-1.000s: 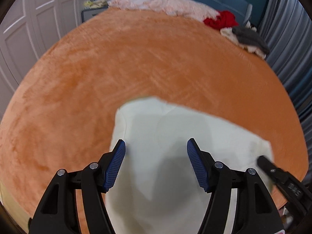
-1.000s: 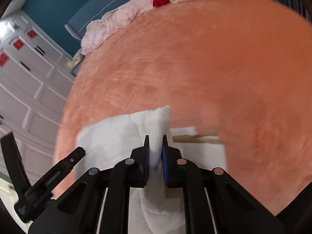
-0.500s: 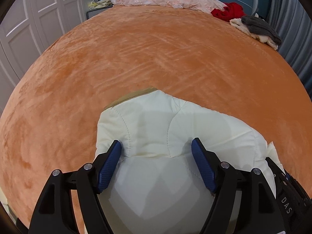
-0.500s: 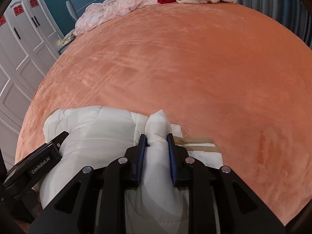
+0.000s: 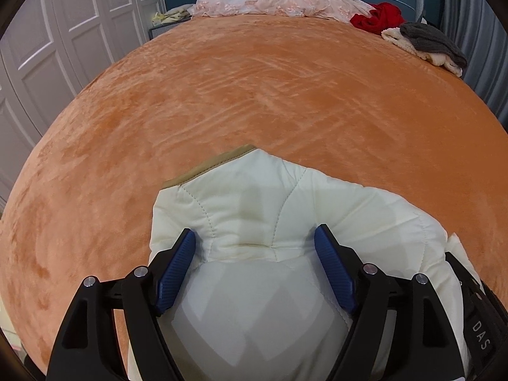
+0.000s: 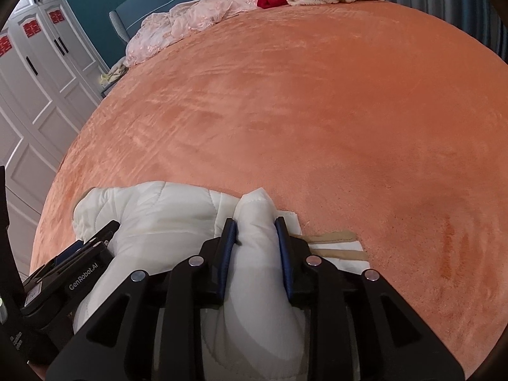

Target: Fold large clothes

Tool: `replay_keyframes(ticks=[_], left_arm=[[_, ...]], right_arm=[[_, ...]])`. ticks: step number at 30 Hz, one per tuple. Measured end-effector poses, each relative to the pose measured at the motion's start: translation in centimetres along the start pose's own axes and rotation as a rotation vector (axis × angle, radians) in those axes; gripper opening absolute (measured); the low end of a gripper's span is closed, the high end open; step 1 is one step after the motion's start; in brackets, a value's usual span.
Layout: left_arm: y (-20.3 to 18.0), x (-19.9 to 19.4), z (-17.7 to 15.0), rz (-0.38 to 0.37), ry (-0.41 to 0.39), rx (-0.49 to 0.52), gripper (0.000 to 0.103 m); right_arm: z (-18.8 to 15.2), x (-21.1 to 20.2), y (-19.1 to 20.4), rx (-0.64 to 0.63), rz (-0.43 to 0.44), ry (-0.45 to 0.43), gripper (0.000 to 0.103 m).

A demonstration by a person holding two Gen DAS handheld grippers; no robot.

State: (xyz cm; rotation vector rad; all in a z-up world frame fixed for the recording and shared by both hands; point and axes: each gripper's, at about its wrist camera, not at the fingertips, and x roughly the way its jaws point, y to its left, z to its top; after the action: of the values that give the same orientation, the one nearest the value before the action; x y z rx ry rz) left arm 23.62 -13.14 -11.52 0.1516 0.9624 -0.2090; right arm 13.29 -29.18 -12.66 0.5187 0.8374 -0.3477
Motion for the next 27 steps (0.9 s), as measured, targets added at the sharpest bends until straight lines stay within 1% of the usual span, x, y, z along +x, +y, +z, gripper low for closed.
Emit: replay_keyframes(ticks=[5, 8, 10, 11, 12, 14, 15, 17, 19, 21, 23, 25, 27], left_arm=[[0.1, -0.2, 0.1, 0.003, -0.001, -0.001, 0.076], [0.4, -0.6, 0.0, -0.019, 0.004, -0.012, 0.076], [1.1, -1.7, 0.0, -0.041, 0.012, -0.012, 0.076], [1.5, -2.9, -0.2, -0.045, 0.008, 0.001, 0.076], [1.7, -4.0, -0.5, -0.045, 0.002, 0.014, 0.076], [2.5, -6.6, -1.6, -0.068, -0.016, 0.026, 0.076], [2.9, -8.0, -2.5, -0.089, -0.019, 0.032, 0.076], [3.3, -9.9, -4.2, -0.1, -0.009, 0.04, 0.076], [3.5, -10.8, -5.5, -0.106, 0.004, 0.04, 0.076], [3.3, -11.3, -6.8, -0.112, 0.024, 0.038, 0.076], [3.2, -11.4, -7.6, -0.113, 0.036, 0.028, 0.076], [3.1, -11.2, -8.2, -0.101, 0.035, 0.023, 0.077], [2.6, -11.2, -8.6, -0.073, 0.02, 0.05, 0.077]], right_arm=[[0.0, -0.1, 0.0, 0.005, 0.004, -0.003, 0.025], [0.2, -0.8, -0.4, 0.036, 0.035, 0.008, 0.026], [0.5, -2.2, -0.8, 0.06, 0.047, 0.023, 0.027], [0.5, -3.6, -0.9, 0.068, 0.06, 0.021, 0.027], [0.2, -5.3, -0.9, 0.064, 0.074, 0.008, 0.029], [-0.6, -7.8, -0.6, 0.027, 0.081, -0.003, 0.029], [-1.0, -8.8, -0.5, -0.002, 0.078, -0.001, 0.028], [-2.1, -10.7, -0.1, -0.062, 0.064, 0.007, 0.022], [-3.2, -11.5, 0.2, -0.103, 0.073, 0.055, 0.006], [-4.1, -11.4, 0.3, -0.129, 0.06, 0.102, 0.005], [-4.8, -11.0, 0.2, -0.148, 0.037, 0.129, 0.004], [-5.4, -10.4, 0.0, -0.151, 0.022, 0.152, 0.004], [-5.7, -10.1, 0.1, -0.16, 0.008, 0.158, 0.003]])
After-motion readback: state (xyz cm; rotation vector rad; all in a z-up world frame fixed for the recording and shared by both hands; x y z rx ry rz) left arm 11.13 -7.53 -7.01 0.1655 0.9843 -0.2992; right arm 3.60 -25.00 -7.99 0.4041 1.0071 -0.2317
